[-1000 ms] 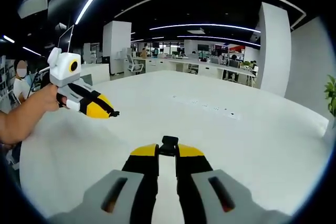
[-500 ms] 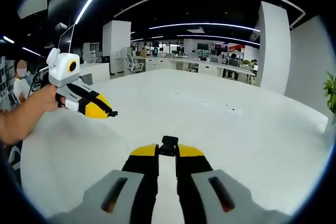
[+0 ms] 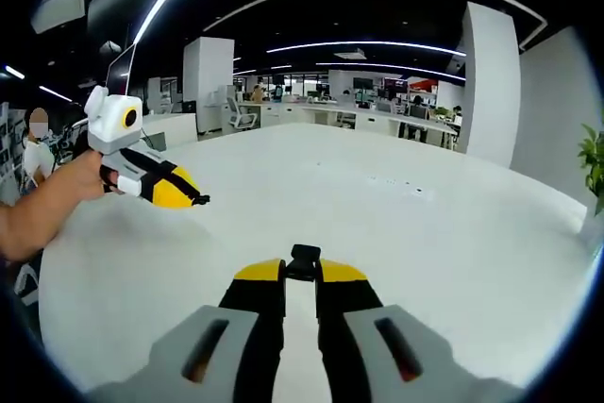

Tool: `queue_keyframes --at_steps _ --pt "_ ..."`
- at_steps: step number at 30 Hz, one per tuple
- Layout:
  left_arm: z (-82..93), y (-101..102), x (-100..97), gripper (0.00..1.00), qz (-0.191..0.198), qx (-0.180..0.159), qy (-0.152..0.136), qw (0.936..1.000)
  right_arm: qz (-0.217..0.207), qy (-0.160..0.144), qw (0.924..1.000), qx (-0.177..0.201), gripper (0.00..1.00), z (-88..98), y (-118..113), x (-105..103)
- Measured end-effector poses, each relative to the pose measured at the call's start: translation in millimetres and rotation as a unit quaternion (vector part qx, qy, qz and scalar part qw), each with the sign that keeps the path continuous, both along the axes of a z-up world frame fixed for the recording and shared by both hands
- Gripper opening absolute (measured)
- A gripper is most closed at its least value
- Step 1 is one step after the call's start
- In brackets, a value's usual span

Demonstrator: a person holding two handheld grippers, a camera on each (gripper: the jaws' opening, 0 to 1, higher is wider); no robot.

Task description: Snap the two parts of the plastic buckle together until the buckle closes and remains connected.

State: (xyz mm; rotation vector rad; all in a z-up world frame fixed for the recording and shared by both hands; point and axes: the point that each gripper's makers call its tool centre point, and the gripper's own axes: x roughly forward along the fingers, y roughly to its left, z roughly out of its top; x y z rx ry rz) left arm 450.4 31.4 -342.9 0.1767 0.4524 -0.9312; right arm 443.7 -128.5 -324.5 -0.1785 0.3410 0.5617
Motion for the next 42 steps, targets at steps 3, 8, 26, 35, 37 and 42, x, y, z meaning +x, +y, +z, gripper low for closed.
queue_keyframes --at_steps 3,8,26,35,37,42 --pt "-0.3 0.6 -1.7 0.10 0.000 0.000 -0.001 1.0000 -0.001 0.000 1.0000 -0.001 0.10 -2.0 0.5 -2.3" --pt "-1.0 1.1 -8.0 0.10 -0.001 -0.005 0.003 1.0000 -0.004 0.000 1.0000 -0.003 0.10 -4.7 0.3 -5.6" --pt "-8.8 12.6 -24.4 0.10 0.001 -0.009 0.001 1.0000 0.004 -0.008 0.9994 -0.034 0.10 -20.7 11.0 -24.6" --pt "-9.4 10.1 -32.1 0.10 -0.004 -0.004 -0.006 1.0000 0.005 -0.011 0.9993 -0.035 0.10 -21.9 10.3 -33.1" --pt "-10.8 8.9 -34.3 0.10 -0.008 0.000 -0.007 0.9999 0.006 -0.010 0.9994 -0.033 0.10 -23.4 10.1 -34.7" --pt "-9.1 7.0 -38.8 0.10 -0.020 -0.016 0.003 0.9997 0.010 -0.007 0.9994 -0.033 0.10 -27.4 8.7 -35.5"
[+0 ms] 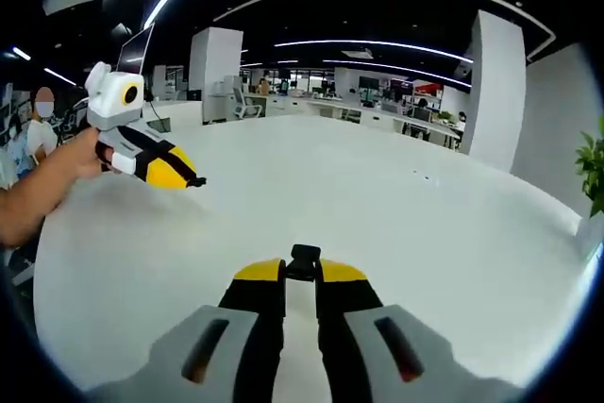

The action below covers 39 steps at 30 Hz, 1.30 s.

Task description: Snap the two parts of the plastic buckle together until the buckle closes and remains connected.

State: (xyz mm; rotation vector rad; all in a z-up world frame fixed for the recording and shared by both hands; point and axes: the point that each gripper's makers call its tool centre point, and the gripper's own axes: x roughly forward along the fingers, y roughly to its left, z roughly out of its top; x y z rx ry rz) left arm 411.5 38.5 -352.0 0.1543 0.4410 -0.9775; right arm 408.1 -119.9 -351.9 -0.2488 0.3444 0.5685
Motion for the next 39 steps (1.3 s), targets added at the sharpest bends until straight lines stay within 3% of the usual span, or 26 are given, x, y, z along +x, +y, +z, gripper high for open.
queue_keyframes --at_steps 3,6,22,39 --pt "-3.1 3.0 2.0 0.10 0.003 0.010 -0.004 0.9999 0.001 0.003 1.0000 0.001 0.10 -1.7 -0.7 0.8" --pt "-7.8 5.6 1.5 0.10 -0.001 0.001 0.016 0.9999 0.002 0.008 1.0000 0.001 0.10 -4.1 -1.8 0.8" --pt "-9.3 5.2 -4.4 0.10 -0.008 0.018 0.002 0.9998 0.025 0.007 0.9997 0.003 0.10 -5.4 1.6 -2.9" --pt "-12.5 8.5 -11.1 0.10 -0.029 0.030 0.010 0.9991 0.058 0.010 0.9981 0.018 0.10 1.7 5.5 -11.1"
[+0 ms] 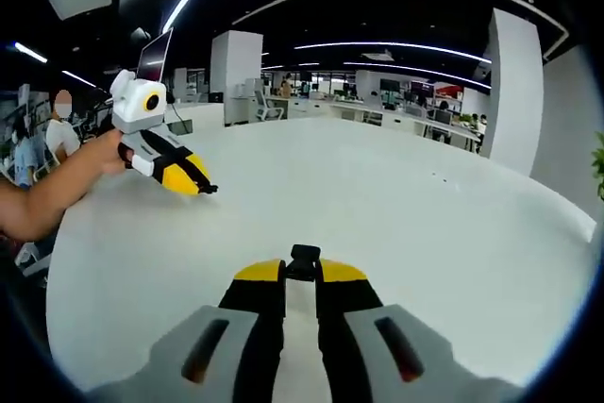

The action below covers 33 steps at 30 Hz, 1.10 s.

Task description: Snap the two parts of the plastic buckle together until the buckle closes and remains connected.

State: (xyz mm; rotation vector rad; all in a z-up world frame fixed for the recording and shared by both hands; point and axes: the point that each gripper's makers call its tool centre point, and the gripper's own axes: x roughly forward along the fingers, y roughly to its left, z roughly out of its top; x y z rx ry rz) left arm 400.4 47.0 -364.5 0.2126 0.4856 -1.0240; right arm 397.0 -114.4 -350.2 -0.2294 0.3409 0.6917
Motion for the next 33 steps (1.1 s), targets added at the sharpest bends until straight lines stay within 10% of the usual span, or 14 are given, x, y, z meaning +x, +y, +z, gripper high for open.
queue_keyframes --at_steps 33 --pt "-5.1 -21.5 -26.2 0.10 -0.096 0.011 -0.008 0.9953 0.114 0.023 0.9932 -0.001 0.10 -8.0 28.7 -28.8"
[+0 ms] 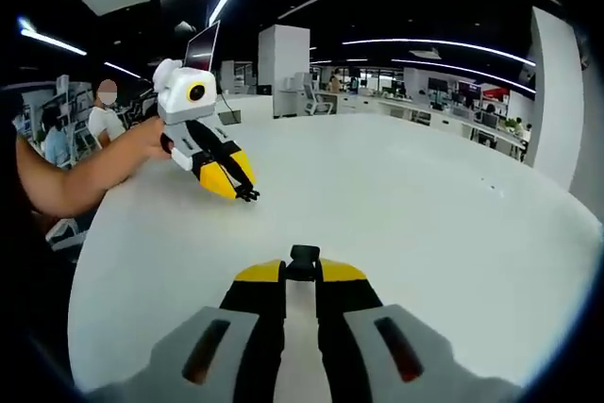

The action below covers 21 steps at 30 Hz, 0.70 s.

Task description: Snap the two parts of the plastic buckle together until the buckle closes and remains connected.

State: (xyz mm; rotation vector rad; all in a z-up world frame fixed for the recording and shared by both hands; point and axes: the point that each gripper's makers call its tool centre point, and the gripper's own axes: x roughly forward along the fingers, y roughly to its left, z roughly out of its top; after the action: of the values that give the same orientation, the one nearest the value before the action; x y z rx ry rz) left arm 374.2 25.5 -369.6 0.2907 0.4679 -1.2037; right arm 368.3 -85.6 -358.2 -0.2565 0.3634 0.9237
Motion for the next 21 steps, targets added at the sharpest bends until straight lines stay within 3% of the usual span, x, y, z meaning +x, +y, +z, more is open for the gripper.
queue_keyframes --at_steps 9,11,13,21 --pt "-0.3 -2.8 -6.6 0.10 -0.019 0.000 0.005 0.9998 0.025 -0.010 0.9996 -0.012 0.10 -1.0 6.6 -7.1" --pt "-0.5 -3.6 -7.4 0.10 -0.022 0.003 0.001 0.9997 0.042 -0.025 0.9988 0.007 0.10 7.8 12.3 -10.1" --pt "-0.2 -4.9 -9.1 0.10 -0.030 0.001 0.003 0.9996 0.054 -0.020 0.9978 0.033 0.10 15.8 15.8 -15.0" --pt "1.2 -10.0 -17.9 0.10 -0.055 -0.001 -0.001 0.9985 0.068 -0.015 0.9971 0.032 0.10 14.5 18.2 -20.1"
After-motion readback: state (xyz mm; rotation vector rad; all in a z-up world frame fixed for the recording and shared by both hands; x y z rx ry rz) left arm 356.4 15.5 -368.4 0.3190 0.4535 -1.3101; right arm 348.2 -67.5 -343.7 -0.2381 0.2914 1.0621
